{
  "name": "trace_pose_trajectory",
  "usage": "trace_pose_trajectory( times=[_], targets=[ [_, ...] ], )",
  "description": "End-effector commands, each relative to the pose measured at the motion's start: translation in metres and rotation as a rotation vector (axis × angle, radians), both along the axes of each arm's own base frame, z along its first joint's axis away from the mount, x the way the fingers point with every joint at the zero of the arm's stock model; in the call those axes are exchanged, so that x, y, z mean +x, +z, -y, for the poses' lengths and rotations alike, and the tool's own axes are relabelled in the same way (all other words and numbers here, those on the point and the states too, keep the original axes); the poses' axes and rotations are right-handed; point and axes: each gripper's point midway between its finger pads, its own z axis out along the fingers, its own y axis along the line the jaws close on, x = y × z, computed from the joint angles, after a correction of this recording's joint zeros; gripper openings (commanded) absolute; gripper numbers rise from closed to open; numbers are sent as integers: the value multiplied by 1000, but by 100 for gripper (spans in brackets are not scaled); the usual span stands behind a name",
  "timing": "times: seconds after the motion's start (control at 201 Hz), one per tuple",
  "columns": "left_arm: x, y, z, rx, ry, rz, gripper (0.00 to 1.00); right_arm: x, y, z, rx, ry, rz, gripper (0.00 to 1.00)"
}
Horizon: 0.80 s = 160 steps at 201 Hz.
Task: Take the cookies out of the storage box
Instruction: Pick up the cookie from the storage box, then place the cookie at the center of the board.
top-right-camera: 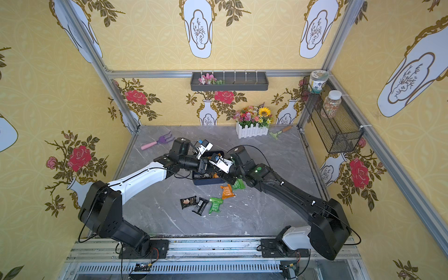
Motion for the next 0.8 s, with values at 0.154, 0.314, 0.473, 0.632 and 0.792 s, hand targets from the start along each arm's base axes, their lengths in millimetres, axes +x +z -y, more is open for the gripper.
trace_pose_trajectory(
  times=[0.154, 0.314, 0.473, 0.632, 0.792],
  targets=[
    [2, -2, 0, -11, -3, -28, 22, 1, 7, -6, 39, 12, 22, 37],
    [12, 3, -7, -36, 39, -47, 44, -3, 4, -2, 64, -21, -7, 30],
    [42, 14, -29, -52, 208, -20, 76, -6, -3, 2, 119, -98, -72, 28],
    [113, 9, -98, -72, 660, -93, 77, 15, -27, 6, 239, -374, -229, 30],
    [126, 0, -132, -24, 886, -77, 75, 40, -62, 46, 253, -806, -431, 30]
  ],
)
